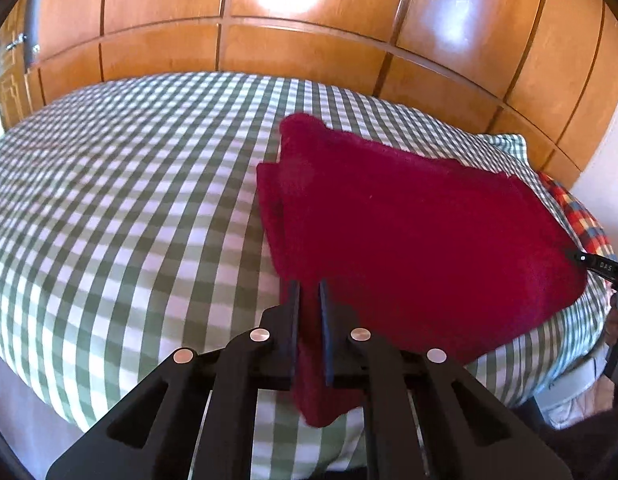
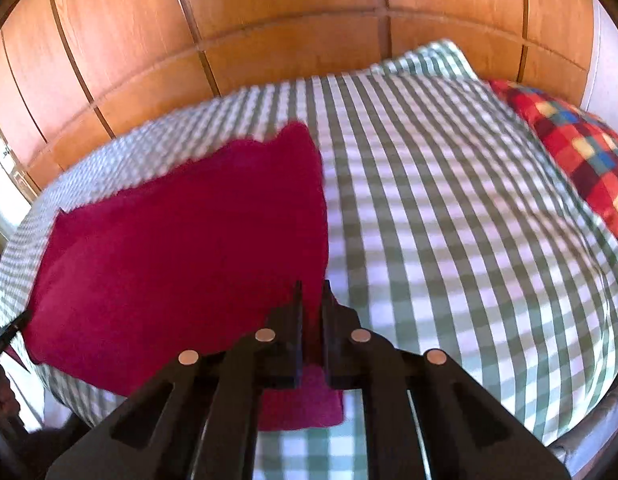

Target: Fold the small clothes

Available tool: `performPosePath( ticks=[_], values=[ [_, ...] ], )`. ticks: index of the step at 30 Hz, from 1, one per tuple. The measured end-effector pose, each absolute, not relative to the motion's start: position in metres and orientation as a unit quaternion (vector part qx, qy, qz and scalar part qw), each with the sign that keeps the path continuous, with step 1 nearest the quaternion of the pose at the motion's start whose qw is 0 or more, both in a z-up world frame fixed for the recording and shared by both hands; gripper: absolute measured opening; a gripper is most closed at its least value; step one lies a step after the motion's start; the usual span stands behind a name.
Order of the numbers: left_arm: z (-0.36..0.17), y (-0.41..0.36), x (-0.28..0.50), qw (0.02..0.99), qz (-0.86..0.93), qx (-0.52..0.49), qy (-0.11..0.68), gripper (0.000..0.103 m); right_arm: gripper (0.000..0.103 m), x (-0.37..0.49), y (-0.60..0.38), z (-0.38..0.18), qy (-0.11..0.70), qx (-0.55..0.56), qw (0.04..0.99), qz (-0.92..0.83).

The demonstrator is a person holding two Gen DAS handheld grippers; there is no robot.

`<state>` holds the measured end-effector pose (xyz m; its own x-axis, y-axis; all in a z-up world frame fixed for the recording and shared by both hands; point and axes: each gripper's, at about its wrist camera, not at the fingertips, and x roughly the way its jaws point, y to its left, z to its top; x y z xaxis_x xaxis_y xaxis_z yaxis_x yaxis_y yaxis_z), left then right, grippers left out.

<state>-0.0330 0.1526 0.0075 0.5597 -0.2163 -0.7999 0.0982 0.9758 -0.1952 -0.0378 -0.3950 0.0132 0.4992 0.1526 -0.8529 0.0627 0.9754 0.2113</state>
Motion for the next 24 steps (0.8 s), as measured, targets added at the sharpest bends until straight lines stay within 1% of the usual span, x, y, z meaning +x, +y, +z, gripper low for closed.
performPosePath(
  ticks=[3, 7, 8, 9, 10, 11, 15, 16, 17, 20, 24],
  values=[
    [-0.002, 0.152, -0.036, 0.873, -0.095, -0.059, 0.475, 0.008, 0.006, -0.042, -0.397, -0.003, 0.506, 0.124, 0.853, 0.027],
    [0.005, 0.155, -0.039, 0.873, -0.101, -0.070, 0.471, 0.009, 0.008, -0.041, -0.396, 0.001, 0.505, 0.118, 0.854, 0.030],
    [0.008, 0.158, -0.040, 0.875, -0.097, -0.077, 0.468, 0.012, 0.012, -0.041, -0.396, 0.001, 0.505, 0.117, 0.854, 0.031],
    [0.011, 0.160, -0.042, 0.876, -0.091, -0.078, 0.466, 0.019, 0.015, -0.041, -0.397, 0.002, 0.505, 0.121, 0.854, 0.030],
    [0.014, 0.161, -0.043, 0.880, -0.083, -0.076, 0.462, 0.024, 0.026, -0.041, -0.399, 0.002, 0.505, 0.124, 0.854, 0.026],
    [0.018, 0.161, -0.042, 0.884, -0.074, -0.071, 0.456, 0.026, 0.038, -0.042, -0.402, 0.002, 0.504, 0.130, 0.854, 0.019],
    [0.036, 0.149, -0.030, 0.903, -0.031, -0.027, 0.427, 0.026, 0.054, -0.039, -0.412, 0.003, 0.502, 0.151, 0.852, 0.016],
    [0.039, 0.147, -0.026, 0.906, -0.026, -0.022, 0.423, 0.026, 0.061, -0.039, -0.413, 0.005, 0.499, 0.155, 0.852, 0.014],
    [0.040, 0.145, -0.022, 0.907, -0.024, -0.019, 0.420, 0.026, 0.066, -0.039, -0.414, 0.007, 0.497, 0.160, 0.853, 0.013],
    [0.043, 0.134, -0.007, 0.908, -0.021, -0.010, 0.418, 0.026, 0.076, -0.033, -0.417, 0.013, 0.492, 0.175, 0.853, 0.020],
    [0.040, 0.118, 0.003, 0.906, -0.033, 0.004, 0.422, 0.026, 0.080, -0.025, -0.418, 0.013, 0.495, 0.184, 0.848, 0.041]
  ],
)
